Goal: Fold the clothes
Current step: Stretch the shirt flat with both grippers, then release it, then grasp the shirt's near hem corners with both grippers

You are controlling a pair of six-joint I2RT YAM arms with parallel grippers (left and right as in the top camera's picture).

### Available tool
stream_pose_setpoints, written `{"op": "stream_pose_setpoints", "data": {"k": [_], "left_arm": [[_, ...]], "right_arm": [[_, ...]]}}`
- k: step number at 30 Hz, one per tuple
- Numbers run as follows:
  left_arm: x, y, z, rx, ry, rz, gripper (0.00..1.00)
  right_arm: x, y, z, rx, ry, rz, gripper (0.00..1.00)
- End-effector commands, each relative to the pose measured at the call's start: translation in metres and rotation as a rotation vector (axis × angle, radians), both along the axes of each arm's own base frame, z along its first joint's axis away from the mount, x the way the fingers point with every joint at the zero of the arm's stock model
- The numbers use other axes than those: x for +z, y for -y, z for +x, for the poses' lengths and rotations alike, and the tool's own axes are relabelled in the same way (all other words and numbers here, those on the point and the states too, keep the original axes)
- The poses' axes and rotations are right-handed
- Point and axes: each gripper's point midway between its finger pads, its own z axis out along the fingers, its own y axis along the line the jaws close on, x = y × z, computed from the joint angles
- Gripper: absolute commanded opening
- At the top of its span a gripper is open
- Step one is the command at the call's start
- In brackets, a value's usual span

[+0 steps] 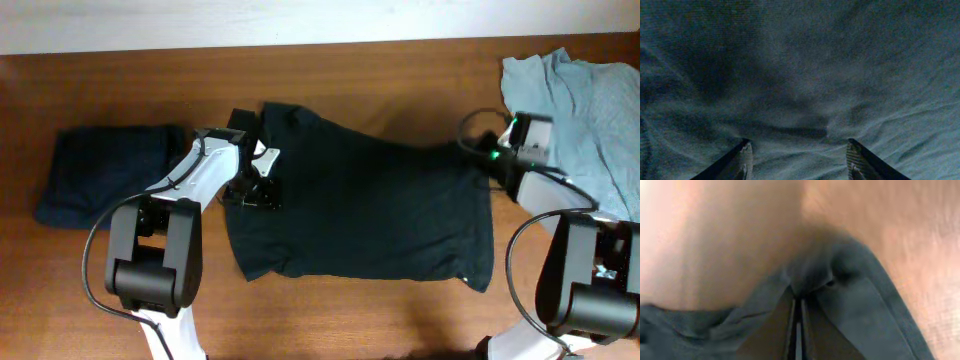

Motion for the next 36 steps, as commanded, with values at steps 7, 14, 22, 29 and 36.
{"op": "stream_pose_setpoints", "data": {"k": [7,14,22,29,36], "left_arm": [[-0.006,-0.001,-0.004,-0.027,-0.010,0.017,0.60],[-0.001,-0.001,-0.003,-0.053,-0.002,0.019,0.59],[0.129,-0.012,0.078,-0.028,0.344,0.060,0.59],[0.199,-0.063,0.059,0.224,0.381,0.166,0.56],[0.289,-0.103,-0.018,0.442,0.531,0.163,0.57]], "right_arm": [[0.039,0.035,0.030,-0.105,0.107,-0.111,0.33],[0.040,0.018,0.021,-0.006,0.084,-0.062,0.43],[0.091,-0.007,-0.038,0.117,0.009,-0.083,0.47],[0.180,-0.028,-0.114,0.188,0.115,-0.173,0.57],[0.206,-0.057,-0.175,0.240,0.138,-0.122,0.61]]}}
